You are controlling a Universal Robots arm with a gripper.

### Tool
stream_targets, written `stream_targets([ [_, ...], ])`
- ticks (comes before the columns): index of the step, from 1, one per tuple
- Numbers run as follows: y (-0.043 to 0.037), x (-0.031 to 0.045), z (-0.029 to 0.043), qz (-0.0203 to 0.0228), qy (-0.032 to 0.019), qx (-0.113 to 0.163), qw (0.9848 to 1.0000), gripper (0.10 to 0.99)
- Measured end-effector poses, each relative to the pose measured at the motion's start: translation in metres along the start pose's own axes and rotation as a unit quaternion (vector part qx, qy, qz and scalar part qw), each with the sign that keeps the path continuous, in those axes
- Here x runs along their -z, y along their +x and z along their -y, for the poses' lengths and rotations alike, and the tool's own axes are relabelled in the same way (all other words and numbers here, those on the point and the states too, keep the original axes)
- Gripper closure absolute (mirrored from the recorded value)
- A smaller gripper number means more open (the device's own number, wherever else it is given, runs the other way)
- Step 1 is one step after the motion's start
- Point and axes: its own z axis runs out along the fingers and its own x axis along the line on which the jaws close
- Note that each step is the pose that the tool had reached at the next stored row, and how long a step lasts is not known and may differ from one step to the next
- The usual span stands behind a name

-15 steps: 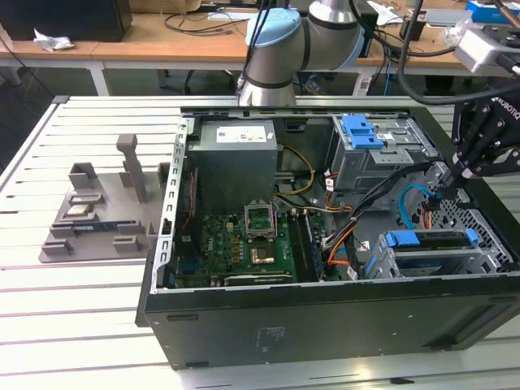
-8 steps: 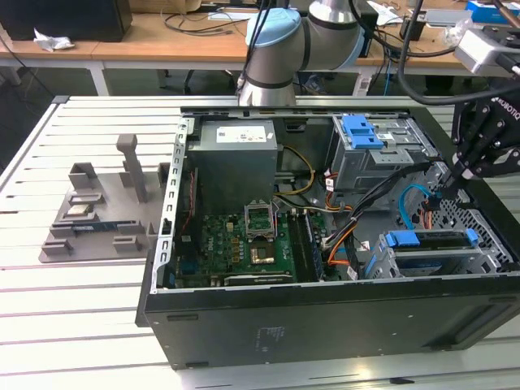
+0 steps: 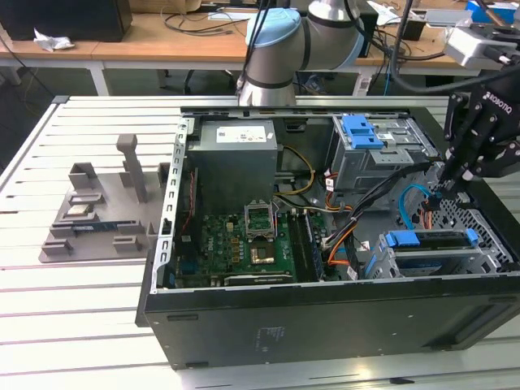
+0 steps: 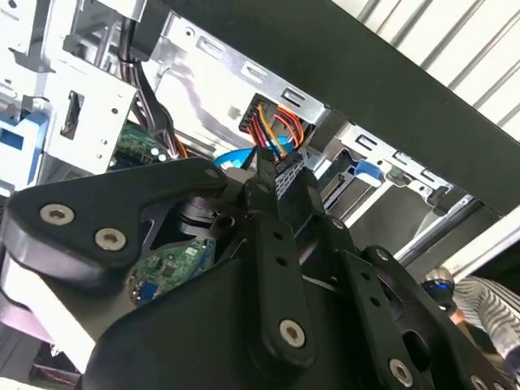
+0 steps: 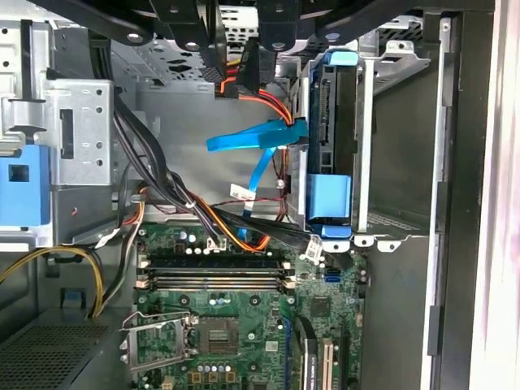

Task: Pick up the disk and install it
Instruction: 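Insert the first disk wire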

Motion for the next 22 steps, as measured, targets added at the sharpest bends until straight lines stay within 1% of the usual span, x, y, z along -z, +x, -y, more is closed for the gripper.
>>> stream_targets([
  [1, -0.0015, -0.0012, 0.0001, -0.0077, -0.0001, -0.001, 1.0, 0.784],
  [5, -0.0038, -0.0063, 0.0006, -0.0168, -0.0003, -0.001, 0.9999, 0.784],
  [7, -0.004, -0.0076, 0.0007, -0.0221, -0.0004, -0.002, 0.9998, 0.784],
  [8, -0.0037, -0.0079, 0.0007, -0.024, -0.0004, -0.002, 0.9997, 0.784],
  [12, -0.0001, -0.0087, 0.0007, -0.028, -0.0005, -0.002, 0.9996, 0.784],
  [17, 0.0, -0.0086, 0.0006, -0.0281, -0.0005, -0.002, 0.9996, 0.784],
  [18, 0.0001, -0.0086, 0.0007, -0.0281, -0.0005, -0.002, 0.9996, 0.922],
  [22, 0.0004, -0.0086, 0.0005, -0.0281, -0.0005, -0.002, 0.9996, 0.922],
])
